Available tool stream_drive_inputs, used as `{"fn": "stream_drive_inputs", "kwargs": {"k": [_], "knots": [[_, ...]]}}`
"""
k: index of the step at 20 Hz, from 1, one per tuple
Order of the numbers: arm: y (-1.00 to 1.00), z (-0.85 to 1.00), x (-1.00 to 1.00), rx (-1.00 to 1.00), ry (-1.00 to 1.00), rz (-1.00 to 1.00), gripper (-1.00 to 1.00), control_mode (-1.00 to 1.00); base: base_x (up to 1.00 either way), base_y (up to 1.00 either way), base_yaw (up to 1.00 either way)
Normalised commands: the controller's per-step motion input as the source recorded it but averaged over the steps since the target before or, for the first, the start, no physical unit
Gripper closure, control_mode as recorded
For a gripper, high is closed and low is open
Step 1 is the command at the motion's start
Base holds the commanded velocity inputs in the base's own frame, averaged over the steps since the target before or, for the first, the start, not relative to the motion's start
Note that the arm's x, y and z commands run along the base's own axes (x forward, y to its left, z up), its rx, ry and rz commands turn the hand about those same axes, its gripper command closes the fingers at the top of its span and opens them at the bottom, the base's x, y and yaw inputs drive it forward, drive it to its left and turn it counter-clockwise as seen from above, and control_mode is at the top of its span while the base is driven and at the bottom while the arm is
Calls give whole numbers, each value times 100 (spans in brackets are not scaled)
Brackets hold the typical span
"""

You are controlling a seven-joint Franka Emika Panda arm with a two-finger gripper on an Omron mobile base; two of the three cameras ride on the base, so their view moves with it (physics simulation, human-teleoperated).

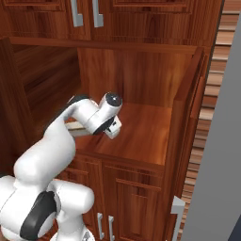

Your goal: Pick up the bowls from the cabinet and place each bowl in front of a stool on the dining counter.

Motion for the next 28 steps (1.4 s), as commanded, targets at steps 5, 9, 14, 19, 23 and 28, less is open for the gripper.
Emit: {"fn": "stream_drive_inputs", "kwargs": {"k": [5, 9, 14, 19, 23, 28], "knots": [[-22, 69, -100, 0, -25, -16, 100, -100, 0, 0, 0], [-1, 77, -88, -1, -29, -14, 100, -100, 0, 0, 0], [-5, 87, -69, 0, -15, -9, 100, -100, 0, 0, 0], [-28, 82, -61, 0, -3, -2, 100, -100, 0, 0, 0], [-36, 67, -58, 0, 0, 0, 100, -100, 0, 0, 0], [-11, 50, -47, 0, 0, 0, 100, -100, 0, 0, 0]]}}
